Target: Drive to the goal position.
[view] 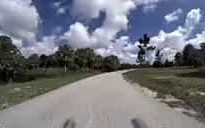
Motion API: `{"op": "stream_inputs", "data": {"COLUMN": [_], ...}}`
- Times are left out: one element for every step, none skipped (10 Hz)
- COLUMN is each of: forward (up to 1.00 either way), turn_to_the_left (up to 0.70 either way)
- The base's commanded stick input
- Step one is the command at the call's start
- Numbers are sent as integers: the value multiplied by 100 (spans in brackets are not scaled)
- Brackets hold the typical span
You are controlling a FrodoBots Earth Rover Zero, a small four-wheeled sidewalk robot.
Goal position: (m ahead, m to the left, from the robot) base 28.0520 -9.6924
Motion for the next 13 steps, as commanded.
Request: {"op": "stream_inputs", "data": {"forward": [70, 70, 70, 70, 70, 70, 70, 70, 70, 70, 70, 70, 70], "turn_to_the_left": [0, 10, 35, 32, 0, 0, 0, 0, 0, 0, 0, 20, 35]}}
